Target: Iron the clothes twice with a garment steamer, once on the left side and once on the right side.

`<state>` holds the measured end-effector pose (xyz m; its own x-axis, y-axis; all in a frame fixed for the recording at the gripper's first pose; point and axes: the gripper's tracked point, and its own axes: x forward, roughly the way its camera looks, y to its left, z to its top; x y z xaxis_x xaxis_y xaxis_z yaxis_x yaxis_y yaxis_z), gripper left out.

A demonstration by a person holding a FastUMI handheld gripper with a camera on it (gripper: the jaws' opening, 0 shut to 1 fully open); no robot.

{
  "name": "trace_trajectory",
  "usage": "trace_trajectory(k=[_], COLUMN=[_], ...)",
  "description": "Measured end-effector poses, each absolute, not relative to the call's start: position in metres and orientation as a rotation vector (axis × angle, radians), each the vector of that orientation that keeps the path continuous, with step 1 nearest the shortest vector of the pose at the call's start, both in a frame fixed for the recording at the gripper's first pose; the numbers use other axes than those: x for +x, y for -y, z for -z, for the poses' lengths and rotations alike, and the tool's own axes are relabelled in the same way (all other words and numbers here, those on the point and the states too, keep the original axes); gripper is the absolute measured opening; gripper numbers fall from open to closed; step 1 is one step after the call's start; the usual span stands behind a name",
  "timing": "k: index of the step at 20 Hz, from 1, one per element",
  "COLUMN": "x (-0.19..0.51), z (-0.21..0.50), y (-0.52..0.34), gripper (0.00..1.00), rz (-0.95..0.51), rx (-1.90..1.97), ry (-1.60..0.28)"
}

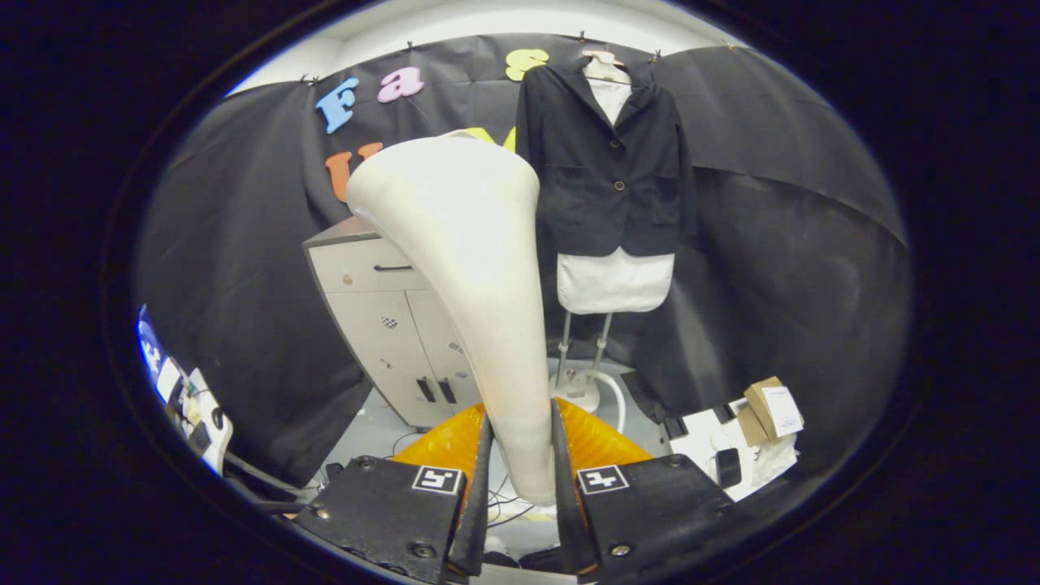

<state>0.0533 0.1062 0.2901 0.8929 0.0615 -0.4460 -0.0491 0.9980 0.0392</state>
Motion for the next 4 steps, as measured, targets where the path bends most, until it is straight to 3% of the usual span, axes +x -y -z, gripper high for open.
trace_trajectory(k=[4], x=[0.0452], z=[-0.2928], y=[-0.1096], gripper=[0.38], rz=[-0.068], rx=[0.014], ry=[-0.46])
